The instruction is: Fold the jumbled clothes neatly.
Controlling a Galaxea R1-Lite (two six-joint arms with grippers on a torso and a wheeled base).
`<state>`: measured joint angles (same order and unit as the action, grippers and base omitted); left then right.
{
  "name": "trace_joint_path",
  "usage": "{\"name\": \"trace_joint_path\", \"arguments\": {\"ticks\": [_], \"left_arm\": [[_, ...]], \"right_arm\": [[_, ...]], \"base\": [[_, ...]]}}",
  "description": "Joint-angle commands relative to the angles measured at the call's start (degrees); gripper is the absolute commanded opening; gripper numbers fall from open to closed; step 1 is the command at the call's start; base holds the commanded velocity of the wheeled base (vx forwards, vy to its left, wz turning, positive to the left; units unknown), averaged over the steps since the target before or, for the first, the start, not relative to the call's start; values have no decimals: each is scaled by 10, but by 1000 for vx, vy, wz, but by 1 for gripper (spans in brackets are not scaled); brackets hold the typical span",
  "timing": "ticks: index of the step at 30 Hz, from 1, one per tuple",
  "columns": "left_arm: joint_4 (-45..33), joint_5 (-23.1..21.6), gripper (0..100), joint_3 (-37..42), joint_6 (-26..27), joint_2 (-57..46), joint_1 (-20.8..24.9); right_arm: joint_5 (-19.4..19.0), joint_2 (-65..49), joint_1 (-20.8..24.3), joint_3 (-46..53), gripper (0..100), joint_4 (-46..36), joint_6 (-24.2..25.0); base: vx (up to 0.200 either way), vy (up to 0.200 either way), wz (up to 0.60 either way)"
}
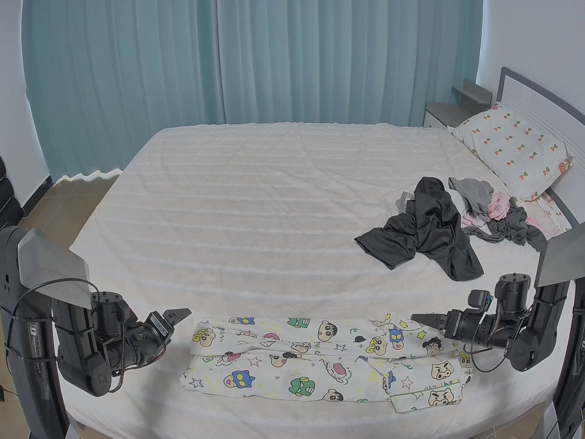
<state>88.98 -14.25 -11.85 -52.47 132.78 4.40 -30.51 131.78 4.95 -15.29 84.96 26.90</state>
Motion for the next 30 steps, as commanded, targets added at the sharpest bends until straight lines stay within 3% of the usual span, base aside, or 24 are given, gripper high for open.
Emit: {"name": "trace_joint_path", "arguments": {"ticks": [1,12,20,23,30], "left_arm": [[10,-1,100,3,-1,-7,3],[10,0,100,11,1,-7,4],[10,-3,100,3,2,-1,10],[10,-3,100,-10,21,4,11],[-11,-6,100,-70,122,46,23]], "right_arm": [[47,84,12,-11,100,28,8],[95,94,14,3,100,21,8],[96,60,-9,11,100,21,9],[86,30,-25,10,100,21,19],[62,6,-28,5,100,28,77]], "base": [[0,0,0],[0,0,0],[0,0,0],[0,0,0],[0,0,0]]}}
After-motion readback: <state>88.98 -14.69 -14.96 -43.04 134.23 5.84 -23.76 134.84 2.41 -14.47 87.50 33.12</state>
